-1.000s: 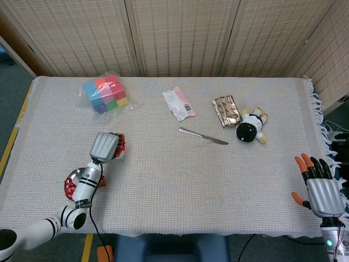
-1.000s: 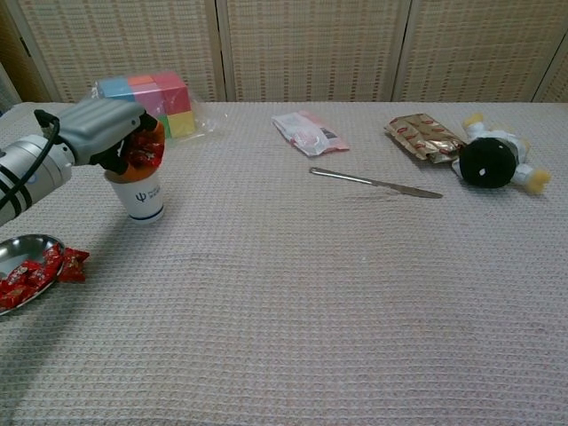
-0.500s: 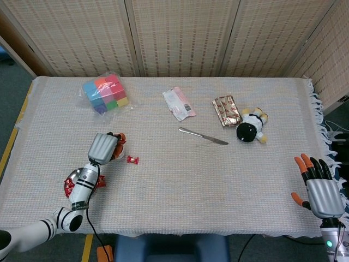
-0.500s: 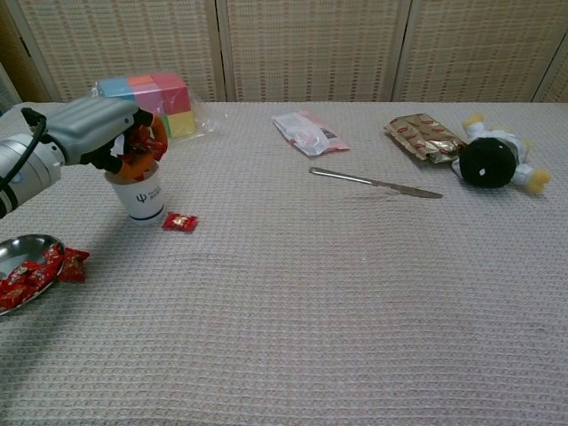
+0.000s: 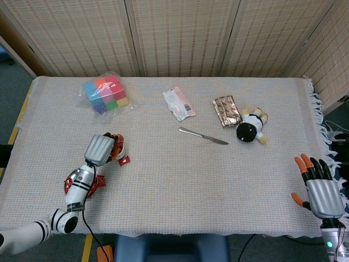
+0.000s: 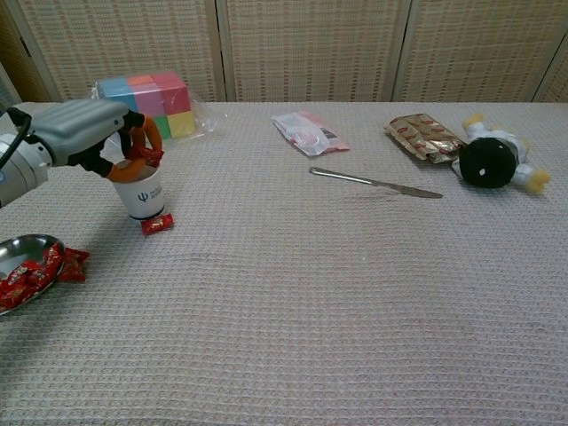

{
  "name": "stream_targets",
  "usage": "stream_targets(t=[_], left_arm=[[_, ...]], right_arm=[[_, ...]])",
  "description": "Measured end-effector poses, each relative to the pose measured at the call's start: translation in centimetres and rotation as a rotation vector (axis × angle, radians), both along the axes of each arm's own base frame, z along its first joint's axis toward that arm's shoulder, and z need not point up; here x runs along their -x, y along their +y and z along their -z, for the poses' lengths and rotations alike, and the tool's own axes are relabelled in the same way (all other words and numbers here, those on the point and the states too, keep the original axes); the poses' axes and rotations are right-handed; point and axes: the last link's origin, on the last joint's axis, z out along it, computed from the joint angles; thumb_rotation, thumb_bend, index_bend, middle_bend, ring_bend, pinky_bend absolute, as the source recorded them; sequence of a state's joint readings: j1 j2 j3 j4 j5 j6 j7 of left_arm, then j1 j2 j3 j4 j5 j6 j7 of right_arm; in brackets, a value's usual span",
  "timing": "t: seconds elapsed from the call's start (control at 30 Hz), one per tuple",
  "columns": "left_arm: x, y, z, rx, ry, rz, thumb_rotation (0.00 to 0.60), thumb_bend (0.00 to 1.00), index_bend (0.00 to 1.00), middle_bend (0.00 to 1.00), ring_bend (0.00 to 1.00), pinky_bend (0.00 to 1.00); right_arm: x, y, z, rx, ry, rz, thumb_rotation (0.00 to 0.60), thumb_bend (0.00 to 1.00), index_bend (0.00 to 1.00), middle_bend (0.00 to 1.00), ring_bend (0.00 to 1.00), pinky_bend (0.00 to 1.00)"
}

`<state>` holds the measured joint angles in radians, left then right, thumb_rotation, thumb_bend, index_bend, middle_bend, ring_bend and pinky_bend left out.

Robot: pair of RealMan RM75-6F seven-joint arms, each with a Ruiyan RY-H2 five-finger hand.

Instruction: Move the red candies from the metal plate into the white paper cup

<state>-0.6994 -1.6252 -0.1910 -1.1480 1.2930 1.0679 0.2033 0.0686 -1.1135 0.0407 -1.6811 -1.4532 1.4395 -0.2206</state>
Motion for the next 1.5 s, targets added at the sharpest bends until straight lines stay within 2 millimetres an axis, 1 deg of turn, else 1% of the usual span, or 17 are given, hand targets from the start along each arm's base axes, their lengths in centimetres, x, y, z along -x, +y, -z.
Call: stream_targets(t=[0.33,0.47,0.53,0.57,0.63,0.73,0.8,0.97,1.07,1.23,1.5], left_arm=[[0.2,-0.3,-0.6,-0.011,-0.001,0.012,0.6,0.48,0.34,0.43,0.39,1.0],[0.2,-1.0,-1.0,-0.017,-0.013,0.029,0.6,0.48,0.31,0.4,0.4,1.0],[0.2,-1.7,-1.2,-0.019,-0.026,0.049,0.6,0.47,0.28,0.37,0.46,1.0],[0.1,-2.2,-1.2,-0.02,-0.034,0.069,0.6,0.47,0.27,0.35,0.5,1.0],[-0.1,-3.2,-1.2,-0.015,-0.04,0.106,0.6,0.47,0.26,0.3,0.63,1.0],[-0.4,-5.4,-0.8,0.019,-0.039,0.169,0.6,0.47,0.24,0.24,0.74,1.0],[-0.6,-6.7,-0.3,0.044,-0.027,0.197,0.6,0.47,0.24,0.24,0.78,1.0],[-0.4,-7.8,1.1,0.061,0.065,0.219,0.6,0.47,0.24,0.26,0.86,1.0],[-0.1,-7.9,2.2,0.055,0.132,0.222,0.6,0.48,0.24,0.24,0.89,1.0],[0.4,-7.4,3.4,0.006,0.263,0.254,0.6,0.48,0.24,0.24,0.92,1.0],[1.0,-6.5,5.4,-0.095,0.513,0.36,0.6,0.48,0.25,0.25,0.92,1.0]], right_arm=[[0.0,0.1,0.0,-0.001,0.0,-0.002,0.6,0.11,0.0,0.0,0.0,0.0],[0.0,0.1,-0.1,-0.002,-0.002,-0.004,0.6,0.12,0.0,0.0,0.0,0.0],[0.0,0.1,-0.1,-0.002,-0.004,-0.005,0.6,0.12,0.0,0.0,0.0,0.0],[-0.1,0.1,0.0,-0.004,-0.004,-0.005,0.6,0.12,0.0,0.0,0.0,0.0],[-0.1,0.2,0.0,-0.007,-0.004,-0.008,0.6,0.11,0.0,0.0,0.0,0.0],[-0.3,0.3,0.1,-0.014,-0.007,-0.016,0.6,0.11,0.0,0.0,0.0,0.0],[-0.4,0.3,0.1,-0.017,-0.01,-0.023,0.6,0.12,0.0,0.0,0.0,0.0],[-0.5,0.6,0.1,-0.028,-0.017,-0.036,0.6,0.12,0.0,0.0,0.0,0.0],[-0.6,0.7,0.1,-0.032,-0.019,-0.04,0.6,0.12,0.0,0.0,0.0,0.0],[-0.6,0.8,0.1,-0.035,-0.02,-0.043,0.6,0.12,0.0,0.0,0.0,0.0],[-0.6,0.7,0.2,-0.043,-0.019,-0.04,0.6,0.12,0.0,0.0,0.0,0.0]])
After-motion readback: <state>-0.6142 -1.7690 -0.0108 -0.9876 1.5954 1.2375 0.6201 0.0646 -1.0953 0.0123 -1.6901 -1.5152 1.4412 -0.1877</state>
